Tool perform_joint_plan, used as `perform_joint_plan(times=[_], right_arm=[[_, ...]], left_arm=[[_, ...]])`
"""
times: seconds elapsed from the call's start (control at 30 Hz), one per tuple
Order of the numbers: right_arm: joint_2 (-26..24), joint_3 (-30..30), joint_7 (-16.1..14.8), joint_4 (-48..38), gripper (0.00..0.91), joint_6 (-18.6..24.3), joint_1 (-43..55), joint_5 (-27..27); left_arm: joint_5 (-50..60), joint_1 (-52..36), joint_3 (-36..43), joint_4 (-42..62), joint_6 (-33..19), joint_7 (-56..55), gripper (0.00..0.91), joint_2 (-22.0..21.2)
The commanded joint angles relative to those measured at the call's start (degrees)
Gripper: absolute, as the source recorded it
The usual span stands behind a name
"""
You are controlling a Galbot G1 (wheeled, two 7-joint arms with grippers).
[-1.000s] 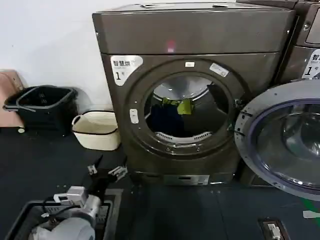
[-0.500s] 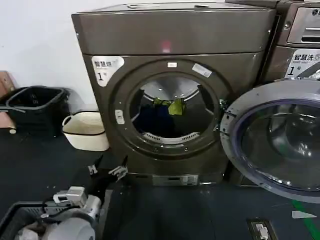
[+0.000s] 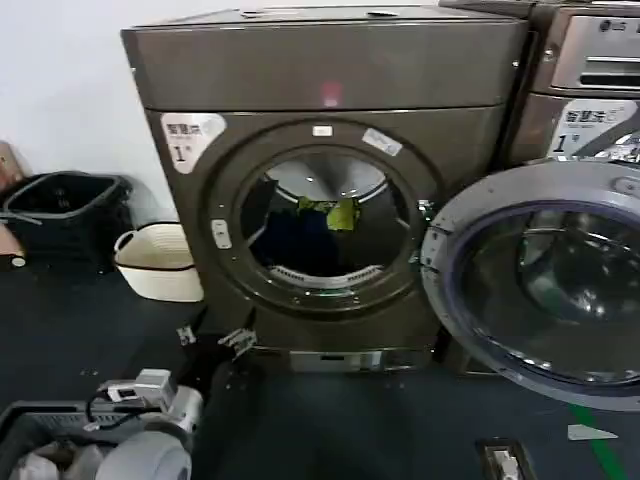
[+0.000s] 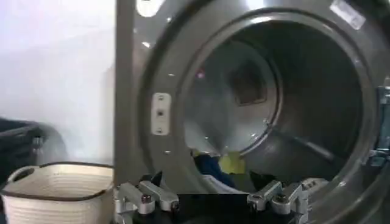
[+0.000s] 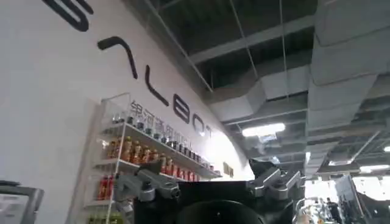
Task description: Grasp the clothes from the dryer.
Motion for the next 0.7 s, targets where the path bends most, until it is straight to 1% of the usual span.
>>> perform_joint_plan(times=[0.03, 0.7], right_arm=[[0.0, 0.0, 0.0, 0.1, 0.907, 0.0, 0.0, 0.0], [0.3, -0.2, -0.1, 0.4, 0.907, 0.0, -0.2, 0.3]], left_arm=[[0.0, 0.0, 0.0, 0.0, 0.0, 0.0, 0.907, 0.1], [-0.2, 0.9, 0.2, -0.6, 0.1, 0.0, 0.907, 0.3]])
